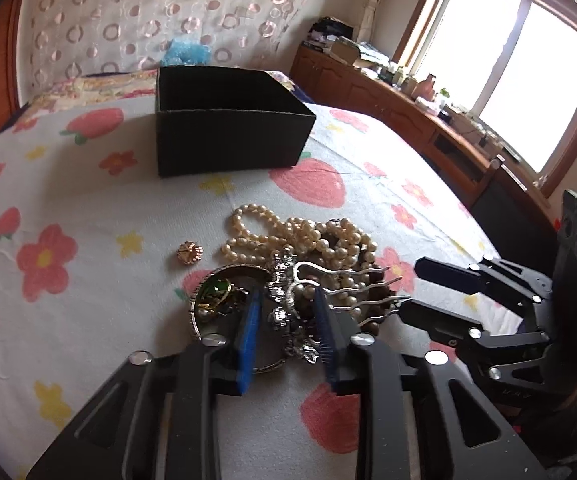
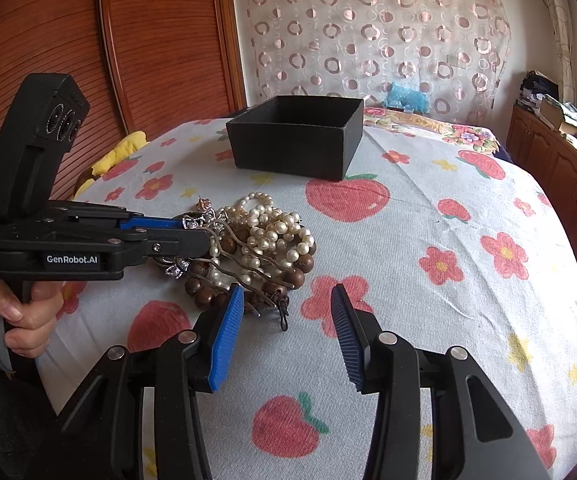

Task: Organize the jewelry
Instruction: 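Reach the left tool to the silver hairpins and close on them, then lift the silver hairpins with the left tool while the right tool grasps the pearl necklace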

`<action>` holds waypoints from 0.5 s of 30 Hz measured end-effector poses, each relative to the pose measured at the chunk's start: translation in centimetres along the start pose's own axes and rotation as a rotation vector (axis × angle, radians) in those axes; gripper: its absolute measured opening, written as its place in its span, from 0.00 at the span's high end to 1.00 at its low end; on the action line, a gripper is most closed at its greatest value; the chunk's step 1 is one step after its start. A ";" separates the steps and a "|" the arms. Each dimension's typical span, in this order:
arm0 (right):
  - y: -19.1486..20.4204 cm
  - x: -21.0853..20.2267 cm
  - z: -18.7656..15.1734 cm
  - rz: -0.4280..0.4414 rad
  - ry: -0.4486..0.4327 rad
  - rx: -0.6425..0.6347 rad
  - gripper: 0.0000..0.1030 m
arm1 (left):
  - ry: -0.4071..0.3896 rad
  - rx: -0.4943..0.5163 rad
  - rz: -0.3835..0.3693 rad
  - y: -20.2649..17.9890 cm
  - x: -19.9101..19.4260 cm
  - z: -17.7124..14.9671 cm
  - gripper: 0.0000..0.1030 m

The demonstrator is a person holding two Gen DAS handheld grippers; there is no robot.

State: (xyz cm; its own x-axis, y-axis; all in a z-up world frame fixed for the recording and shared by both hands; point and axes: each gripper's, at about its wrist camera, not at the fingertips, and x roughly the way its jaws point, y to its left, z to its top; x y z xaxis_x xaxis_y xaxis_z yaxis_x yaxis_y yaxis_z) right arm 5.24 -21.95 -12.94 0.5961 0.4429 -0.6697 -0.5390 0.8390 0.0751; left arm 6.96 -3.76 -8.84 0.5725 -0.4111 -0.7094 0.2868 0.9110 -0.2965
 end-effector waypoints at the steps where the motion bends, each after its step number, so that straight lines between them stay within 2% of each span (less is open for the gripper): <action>1: 0.0 0.0 0.0 0.000 0.000 0.000 0.54 | -0.007 -0.003 0.001 0.1 -0.1 0.0 0.85; 5: 0.0 0.0 0.0 0.000 0.000 0.000 0.54 | -0.038 -0.003 0.008 -0.2 -1.0 0.0 0.87; 15: -0.1 -0.1 0.3 -0.001 0.007 0.003 0.54 | -0.210 0.024 0.080 -1.0 -6.0 0.8 0.92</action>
State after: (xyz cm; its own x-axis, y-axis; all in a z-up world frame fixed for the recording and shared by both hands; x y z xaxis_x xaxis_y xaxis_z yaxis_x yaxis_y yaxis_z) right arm 5.37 -22.02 -12.66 0.5928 0.4396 -0.6747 -0.5361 0.8407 0.0767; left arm 3.83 -2.24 -3.78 0.7410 -0.3382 -0.5801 0.2512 0.9408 -0.2276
